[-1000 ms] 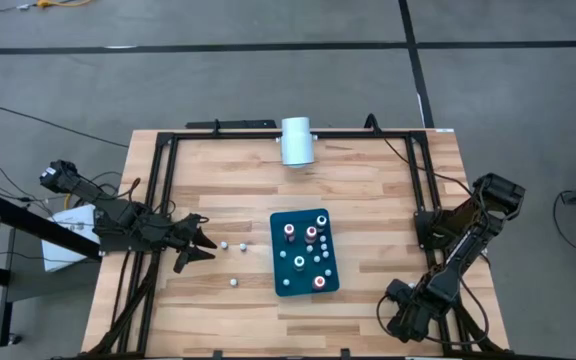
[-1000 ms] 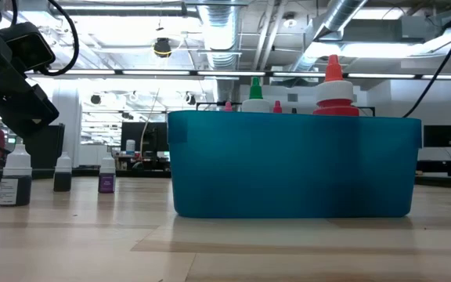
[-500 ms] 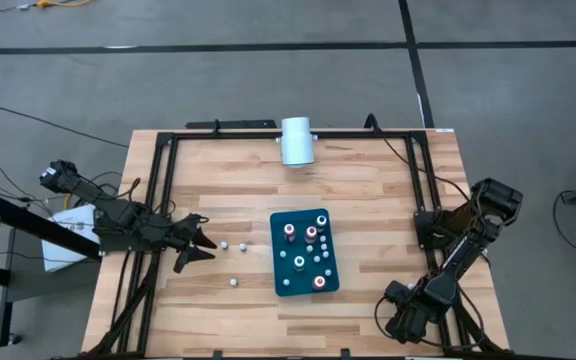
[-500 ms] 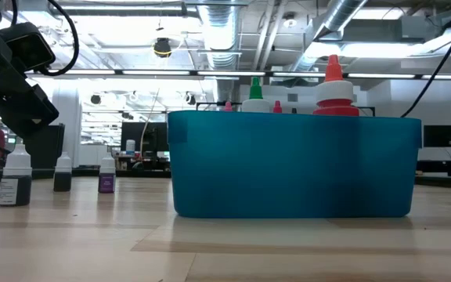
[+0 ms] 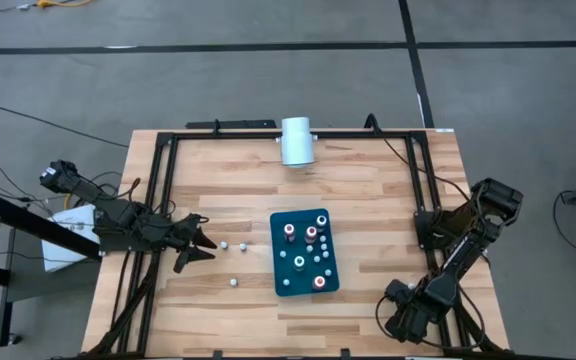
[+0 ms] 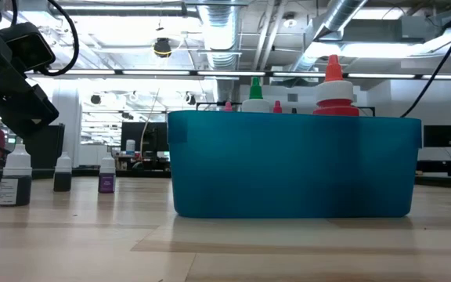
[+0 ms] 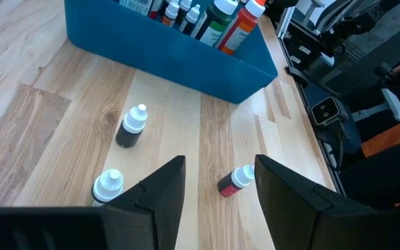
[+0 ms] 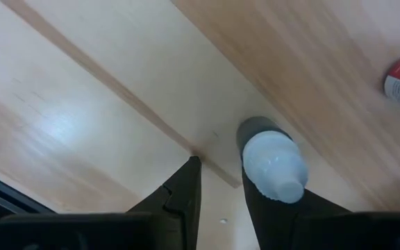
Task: Pick & Place food coloring
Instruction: Put the right small green food coloring bottle into the blue bin
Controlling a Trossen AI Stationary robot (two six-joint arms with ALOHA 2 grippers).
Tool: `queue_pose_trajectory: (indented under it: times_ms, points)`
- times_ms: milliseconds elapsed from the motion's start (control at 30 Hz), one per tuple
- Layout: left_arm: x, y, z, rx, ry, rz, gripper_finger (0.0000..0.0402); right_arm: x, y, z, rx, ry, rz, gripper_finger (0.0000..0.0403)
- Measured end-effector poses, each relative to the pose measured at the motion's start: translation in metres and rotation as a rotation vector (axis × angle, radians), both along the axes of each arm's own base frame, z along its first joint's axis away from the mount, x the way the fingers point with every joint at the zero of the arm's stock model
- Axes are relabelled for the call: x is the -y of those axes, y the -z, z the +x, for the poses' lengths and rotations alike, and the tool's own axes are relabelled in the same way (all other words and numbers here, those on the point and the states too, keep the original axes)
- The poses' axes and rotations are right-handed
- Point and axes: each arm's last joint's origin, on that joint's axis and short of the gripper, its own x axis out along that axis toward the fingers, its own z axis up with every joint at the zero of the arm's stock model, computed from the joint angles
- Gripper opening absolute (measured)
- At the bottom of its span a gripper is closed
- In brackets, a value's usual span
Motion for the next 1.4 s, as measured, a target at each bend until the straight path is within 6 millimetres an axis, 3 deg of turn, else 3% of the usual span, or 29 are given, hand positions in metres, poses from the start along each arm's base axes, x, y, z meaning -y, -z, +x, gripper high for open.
queue_pose_trajectory:
  times_ms: [1400]
  points:
    - [0.0,0.0,0.0,-0.001,-0.002,-0.004,0.0165,0.013,0.001,0.013,0.036,0.082,-0.079,0.0099]
